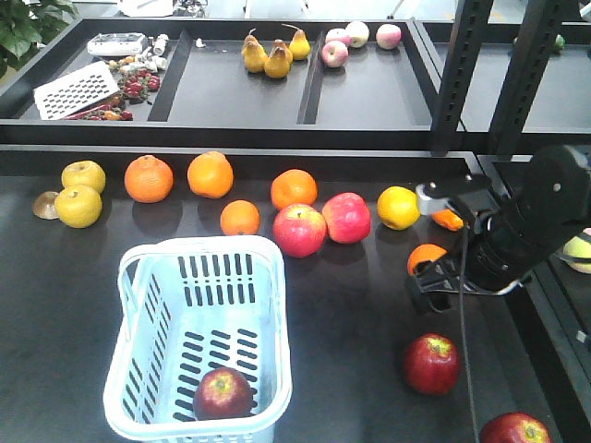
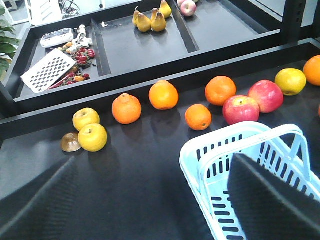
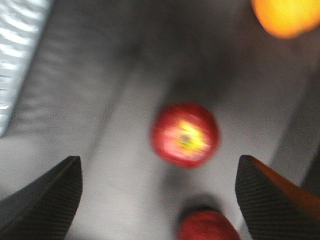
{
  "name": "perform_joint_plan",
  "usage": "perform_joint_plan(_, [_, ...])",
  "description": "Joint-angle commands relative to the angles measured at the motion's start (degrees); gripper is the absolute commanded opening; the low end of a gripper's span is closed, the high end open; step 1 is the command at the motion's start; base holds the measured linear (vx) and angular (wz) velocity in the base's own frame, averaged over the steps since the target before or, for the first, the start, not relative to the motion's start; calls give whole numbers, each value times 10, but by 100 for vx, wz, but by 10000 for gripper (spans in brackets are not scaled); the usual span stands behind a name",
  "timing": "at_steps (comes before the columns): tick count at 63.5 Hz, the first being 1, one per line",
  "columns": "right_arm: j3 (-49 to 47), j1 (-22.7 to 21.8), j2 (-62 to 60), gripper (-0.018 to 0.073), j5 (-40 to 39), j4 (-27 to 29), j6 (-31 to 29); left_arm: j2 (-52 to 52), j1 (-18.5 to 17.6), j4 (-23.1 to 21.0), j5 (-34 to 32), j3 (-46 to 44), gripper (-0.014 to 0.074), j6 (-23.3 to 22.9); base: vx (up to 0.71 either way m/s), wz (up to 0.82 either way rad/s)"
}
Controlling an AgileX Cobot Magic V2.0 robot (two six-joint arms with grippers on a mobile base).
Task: Pick three apples into basket with both arms
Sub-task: 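Move the right gripper to the red apple nearest the robot and grasp it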
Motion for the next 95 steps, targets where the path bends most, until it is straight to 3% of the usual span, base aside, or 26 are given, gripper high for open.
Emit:
perform_joint_plan(1, [-15,-20,10,589,-16,-15,-8,2,1,10,-34,-15,576,-7,0,0])
perform_joint_plan(32, [-16,-19,119,600,-77,-33,-4,2,1,10,-34,-15,576,-7,0,0])
perform_joint_plan(70, [-16,-19,223,593,-69,-5,-10,2,1,10,-34,-15,576,-7,0,0])
perform_joint_plan(76, [-16,-19,228,564,-62,-5,-9,2,1,10,-34,-15,576,-7,0,0])
perform_joint_plan(88, [-16,-19,223,398,-47,3,-9,2,1,10,-34,-15,576,-7,0,0])
perform_joint_plan(95, [-16,-19,207,345,-44,21,-11,2,1,10,-34,-15,576,-7,0,0])
